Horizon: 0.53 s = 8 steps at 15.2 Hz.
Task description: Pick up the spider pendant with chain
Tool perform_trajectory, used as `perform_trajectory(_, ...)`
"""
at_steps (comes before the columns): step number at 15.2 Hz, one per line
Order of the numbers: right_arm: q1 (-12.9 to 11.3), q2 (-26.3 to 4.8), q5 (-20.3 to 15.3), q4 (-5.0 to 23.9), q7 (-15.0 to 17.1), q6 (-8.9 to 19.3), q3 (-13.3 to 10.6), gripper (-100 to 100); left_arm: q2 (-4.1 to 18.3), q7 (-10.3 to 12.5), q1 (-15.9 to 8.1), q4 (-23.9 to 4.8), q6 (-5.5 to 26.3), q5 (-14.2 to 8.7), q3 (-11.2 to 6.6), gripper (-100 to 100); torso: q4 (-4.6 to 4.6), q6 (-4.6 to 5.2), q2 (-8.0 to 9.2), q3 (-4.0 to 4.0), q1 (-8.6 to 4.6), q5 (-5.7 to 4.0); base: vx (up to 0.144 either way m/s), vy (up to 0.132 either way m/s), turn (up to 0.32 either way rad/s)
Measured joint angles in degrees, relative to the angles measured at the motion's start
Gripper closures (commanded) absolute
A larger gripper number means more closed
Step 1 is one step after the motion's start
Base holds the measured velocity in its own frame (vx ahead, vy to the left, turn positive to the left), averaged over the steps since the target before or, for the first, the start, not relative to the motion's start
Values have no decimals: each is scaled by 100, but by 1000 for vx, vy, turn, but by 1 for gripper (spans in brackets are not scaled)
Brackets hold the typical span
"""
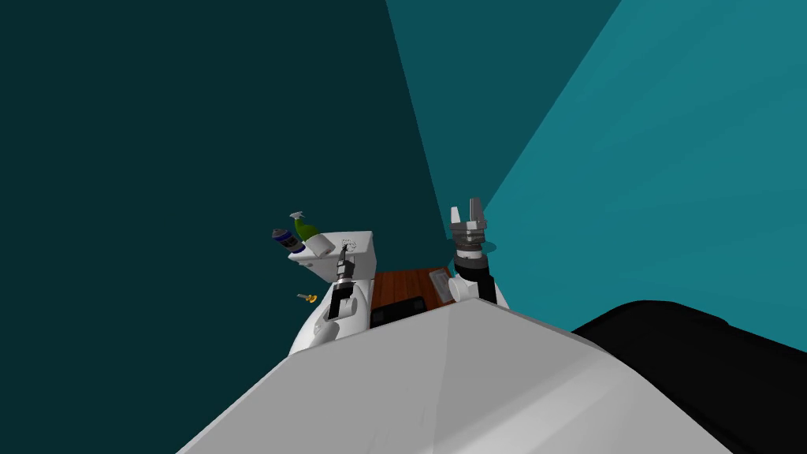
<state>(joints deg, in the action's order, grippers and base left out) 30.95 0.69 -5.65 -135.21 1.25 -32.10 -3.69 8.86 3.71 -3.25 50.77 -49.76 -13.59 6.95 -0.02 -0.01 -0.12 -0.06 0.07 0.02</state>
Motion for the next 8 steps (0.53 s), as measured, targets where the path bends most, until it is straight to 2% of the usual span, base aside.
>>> perform_trajectory(8, 0, 0, 0, 0, 0, 0, 0, 0, 27, 16, 41, -53, -56, 13, 14, -100, 0, 0, 2, 1, 1, 0, 5, 5, -17)
